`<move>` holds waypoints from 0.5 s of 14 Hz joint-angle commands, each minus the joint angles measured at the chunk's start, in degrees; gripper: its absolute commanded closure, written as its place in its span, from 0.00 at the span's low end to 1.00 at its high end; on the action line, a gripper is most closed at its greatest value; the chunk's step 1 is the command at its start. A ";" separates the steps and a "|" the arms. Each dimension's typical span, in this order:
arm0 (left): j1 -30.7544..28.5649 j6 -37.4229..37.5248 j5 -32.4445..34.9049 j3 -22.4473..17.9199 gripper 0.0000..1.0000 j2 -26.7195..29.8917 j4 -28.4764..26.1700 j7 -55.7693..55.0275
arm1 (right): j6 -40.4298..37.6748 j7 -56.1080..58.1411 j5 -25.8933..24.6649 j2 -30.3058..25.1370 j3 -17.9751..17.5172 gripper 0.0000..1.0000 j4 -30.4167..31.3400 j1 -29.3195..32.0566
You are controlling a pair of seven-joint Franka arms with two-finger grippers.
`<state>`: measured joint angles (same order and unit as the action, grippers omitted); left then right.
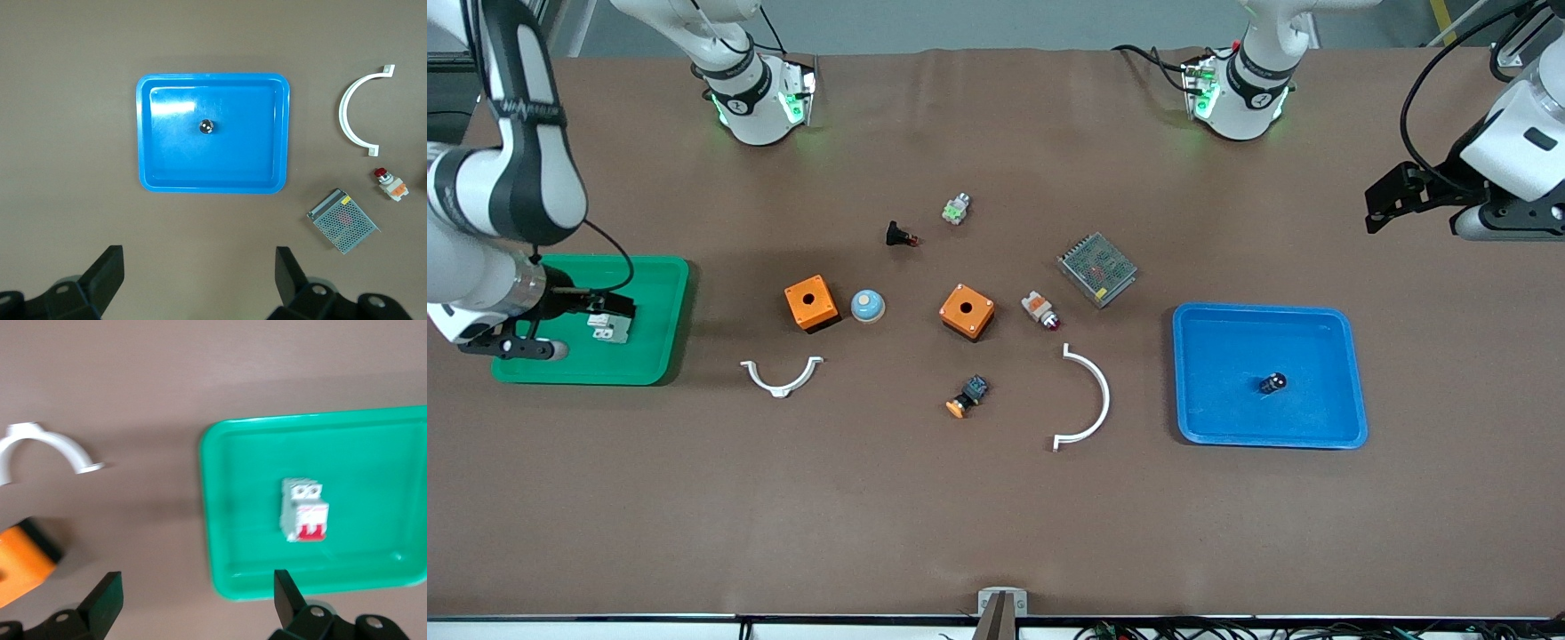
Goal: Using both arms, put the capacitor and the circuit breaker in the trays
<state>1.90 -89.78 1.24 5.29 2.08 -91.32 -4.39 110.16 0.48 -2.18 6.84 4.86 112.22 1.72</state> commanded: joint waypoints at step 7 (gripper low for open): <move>-0.40 0.31 -1.76 0.07 0.00 2.41 -2.02 -0.62 | -21.03 -0.48 4.91 -7.46 0.24 0.00 -18.77 -2.16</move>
<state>1.82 -89.72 1.10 5.32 3.06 -92.09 -4.61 91.43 -0.21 1.54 -1.65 4.84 98.73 -0.36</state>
